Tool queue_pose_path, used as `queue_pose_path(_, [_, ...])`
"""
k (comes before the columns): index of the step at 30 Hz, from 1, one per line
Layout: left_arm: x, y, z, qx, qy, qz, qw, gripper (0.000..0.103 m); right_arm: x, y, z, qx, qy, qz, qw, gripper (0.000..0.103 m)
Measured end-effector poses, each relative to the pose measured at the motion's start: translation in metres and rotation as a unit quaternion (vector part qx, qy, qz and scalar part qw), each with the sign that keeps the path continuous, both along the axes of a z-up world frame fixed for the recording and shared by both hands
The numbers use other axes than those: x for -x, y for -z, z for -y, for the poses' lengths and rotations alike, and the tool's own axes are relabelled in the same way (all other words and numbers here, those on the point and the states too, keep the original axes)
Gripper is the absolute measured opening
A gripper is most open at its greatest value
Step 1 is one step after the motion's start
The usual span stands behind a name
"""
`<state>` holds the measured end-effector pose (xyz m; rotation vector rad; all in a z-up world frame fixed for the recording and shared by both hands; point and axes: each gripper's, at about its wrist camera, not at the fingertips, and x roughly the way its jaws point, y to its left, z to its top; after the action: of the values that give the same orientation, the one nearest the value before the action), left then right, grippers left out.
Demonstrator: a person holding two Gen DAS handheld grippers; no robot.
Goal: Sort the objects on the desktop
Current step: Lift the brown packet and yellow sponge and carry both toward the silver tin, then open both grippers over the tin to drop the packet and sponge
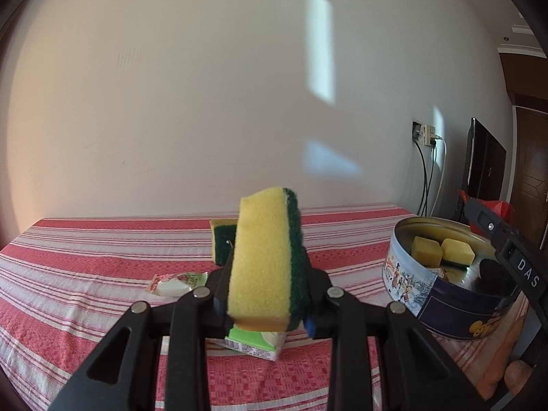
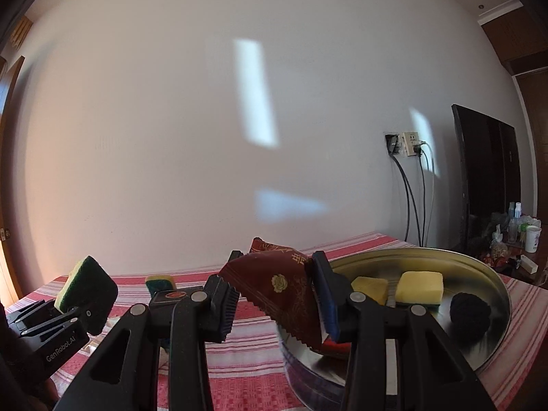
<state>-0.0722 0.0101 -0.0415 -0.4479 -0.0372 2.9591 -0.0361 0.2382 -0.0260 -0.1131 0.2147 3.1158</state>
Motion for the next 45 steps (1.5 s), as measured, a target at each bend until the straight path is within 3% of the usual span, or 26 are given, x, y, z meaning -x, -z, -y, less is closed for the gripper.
queue_pose_path(14, [0.014, -0.002, -0.074, 0.028, 0.076, -0.002, 0.9967, 0.029, -0.005, -0.006, -0.038, -0.046, 0.110, -0.019, 0.993, 0.043])
queue_pose_path(23, [0.018, -0.001, -0.106, 0.034, 0.098, -0.004, 0.9946, 0.029, -0.004, -0.003, -0.079, -0.015, 0.173, 0.010, 0.985, 0.043])
queue_pose_path(33, [0.025, 0.000, -0.160, 0.066, 0.128, -0.013, 0.9895, 0.029, 0.006, -0.003, -0.099, -0.024, 0.215, 0.032, 0.976, 0.043])
queue_pose_path(41, [0.031, 0.004, -0.195, 0.111, 0.135, -0.001, 0.9846, 0.029, 0.015, -0.002, -0.098, -0.030, 0.206, 0.049, 0.977, 0.044])
queue_pose_path(45, [0.039, 0.005, -0.199, 0.112, 0.131, 0.017, 0.9849, 0.029, 0.020, -0.001, -0.103, -0.023, 0.205, 0.066, 0.976, 0.044])
